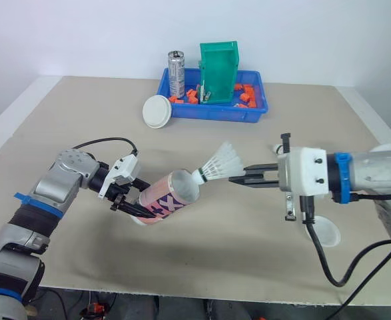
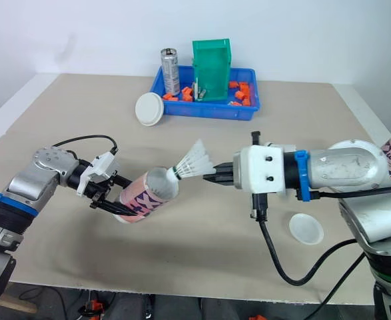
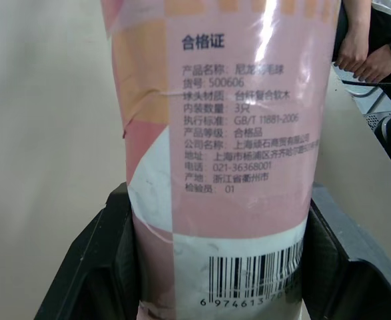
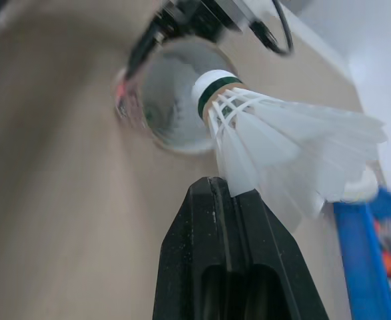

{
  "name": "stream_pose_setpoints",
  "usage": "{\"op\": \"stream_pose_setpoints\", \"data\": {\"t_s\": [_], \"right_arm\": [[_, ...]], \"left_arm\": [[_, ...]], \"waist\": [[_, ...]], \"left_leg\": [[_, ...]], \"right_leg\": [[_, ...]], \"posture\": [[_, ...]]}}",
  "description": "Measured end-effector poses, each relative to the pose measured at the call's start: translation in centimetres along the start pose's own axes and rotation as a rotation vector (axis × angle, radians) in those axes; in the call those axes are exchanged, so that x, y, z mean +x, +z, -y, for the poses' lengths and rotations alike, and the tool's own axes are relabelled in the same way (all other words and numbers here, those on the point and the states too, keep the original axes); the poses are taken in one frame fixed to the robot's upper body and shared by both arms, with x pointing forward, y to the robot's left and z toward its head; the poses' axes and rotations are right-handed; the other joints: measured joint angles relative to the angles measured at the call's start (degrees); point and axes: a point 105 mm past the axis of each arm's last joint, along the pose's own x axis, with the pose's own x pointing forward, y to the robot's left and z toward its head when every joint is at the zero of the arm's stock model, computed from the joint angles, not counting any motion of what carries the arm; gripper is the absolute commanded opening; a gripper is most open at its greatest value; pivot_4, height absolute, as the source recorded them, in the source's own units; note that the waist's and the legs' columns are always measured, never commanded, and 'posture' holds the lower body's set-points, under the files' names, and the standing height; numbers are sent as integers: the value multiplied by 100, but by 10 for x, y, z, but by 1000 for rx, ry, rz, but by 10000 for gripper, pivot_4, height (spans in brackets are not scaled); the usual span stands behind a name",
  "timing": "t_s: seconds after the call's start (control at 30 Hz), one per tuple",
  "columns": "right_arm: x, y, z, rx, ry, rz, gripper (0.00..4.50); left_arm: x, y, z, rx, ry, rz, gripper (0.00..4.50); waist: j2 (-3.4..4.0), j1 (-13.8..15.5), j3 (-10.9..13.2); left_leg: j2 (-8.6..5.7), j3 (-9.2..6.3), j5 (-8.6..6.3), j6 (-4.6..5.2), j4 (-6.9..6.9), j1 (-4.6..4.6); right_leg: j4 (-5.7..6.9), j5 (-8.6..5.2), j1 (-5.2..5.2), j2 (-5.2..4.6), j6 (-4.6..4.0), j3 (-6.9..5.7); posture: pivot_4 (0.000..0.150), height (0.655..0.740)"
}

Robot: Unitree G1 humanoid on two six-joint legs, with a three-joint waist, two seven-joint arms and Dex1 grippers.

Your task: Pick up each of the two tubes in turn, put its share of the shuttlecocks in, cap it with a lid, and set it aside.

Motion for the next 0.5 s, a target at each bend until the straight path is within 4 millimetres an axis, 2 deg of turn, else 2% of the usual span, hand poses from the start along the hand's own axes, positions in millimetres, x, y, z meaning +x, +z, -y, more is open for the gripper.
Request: {"op": "stream_pose_setpoints", "data": {"t_s": [0.13, 0.33, 0.37, 0.4, 0.47, 0.5], "right_arm": [[17, 4, -5, -34, 78, 38, 72], [47, -4, -4, -76, 134, 26, 72], [49, -6, -4, -82, 144, 20, 6762], [50, -6, -4, -82, 146, 19, 9245], [52, -7, -2, -77, 149, 21, 18795], [52, -7, -2, -76, 153, 24, 22186]], "left_arm": [[-1, 0, -1, -3, 3, -1, 27464], [-1, 0, -1, -2, 4, 0, 27464], [-1, 0, -1, -2, 3, 2, 27464], [-1, 1, -1, -2, 3, 3, 27464], [-1, 1, -1, -3, 2, 3, 27464], [-1, 1, -1, -3, 1, 3, 27464]], "waist": [[0, 10, 0], [-1, 16, 0], [-1, 30, 0], [-1, 41, 1], [-1, 55, 1], [-1, 57, 1]], "left_leg": [[1, 0, 0, 0, 0, 1], [3, 2, 0, -1, 2, -4], [2, 2, 0, -1, 1, -5], [2, 2, 0, -1, 0, -6], [2, 0, -1, -1, -3, -7], [2, -2, -1, -1, -4, -7]], "right_leg": [[2, 0, -2, 1, -2, -1], [5, 1, -7, 1, -4, -3], [4, -2, -7, 1, -4, -3], [4, -3, -8, 1, -4, -3], [5, -4, -9, 2, -1, -5], [5, -4, -8, 3, 1, -6]], "posture": [[1500, 7362], [1500, 7362], [1500, 7362], [1500, 7362], [1500, 7362], [1500, 7362]]}}
